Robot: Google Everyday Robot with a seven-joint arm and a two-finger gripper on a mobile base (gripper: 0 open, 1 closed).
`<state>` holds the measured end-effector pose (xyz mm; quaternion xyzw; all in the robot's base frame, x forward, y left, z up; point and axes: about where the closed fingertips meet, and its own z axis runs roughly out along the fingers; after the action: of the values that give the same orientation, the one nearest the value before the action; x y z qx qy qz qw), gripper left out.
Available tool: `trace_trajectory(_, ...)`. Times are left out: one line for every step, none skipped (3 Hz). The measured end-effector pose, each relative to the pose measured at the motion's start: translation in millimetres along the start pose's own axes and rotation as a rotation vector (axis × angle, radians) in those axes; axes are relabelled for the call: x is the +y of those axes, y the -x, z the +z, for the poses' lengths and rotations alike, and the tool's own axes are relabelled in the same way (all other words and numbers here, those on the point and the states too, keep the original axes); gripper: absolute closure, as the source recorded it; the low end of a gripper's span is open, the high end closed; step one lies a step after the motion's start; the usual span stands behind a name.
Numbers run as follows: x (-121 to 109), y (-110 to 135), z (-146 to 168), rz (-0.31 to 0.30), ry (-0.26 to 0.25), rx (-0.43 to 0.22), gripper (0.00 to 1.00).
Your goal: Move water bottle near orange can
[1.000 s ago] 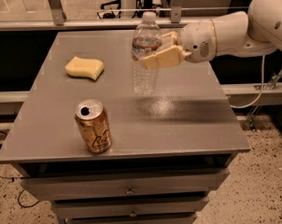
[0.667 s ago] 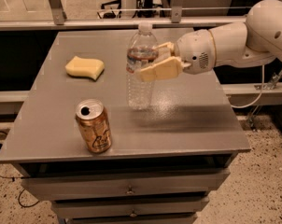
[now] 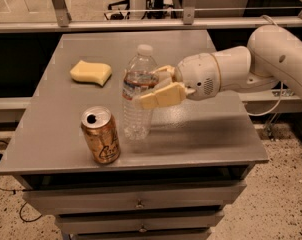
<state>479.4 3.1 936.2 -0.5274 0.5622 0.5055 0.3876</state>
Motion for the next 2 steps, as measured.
trace_trajectory(6.9,-6.9,9.8,-0.035,0.044,0.013,0.84)
trace_trajectory(12.5,-9.4,20.4,-0.102,0.108,0.043,0.53)
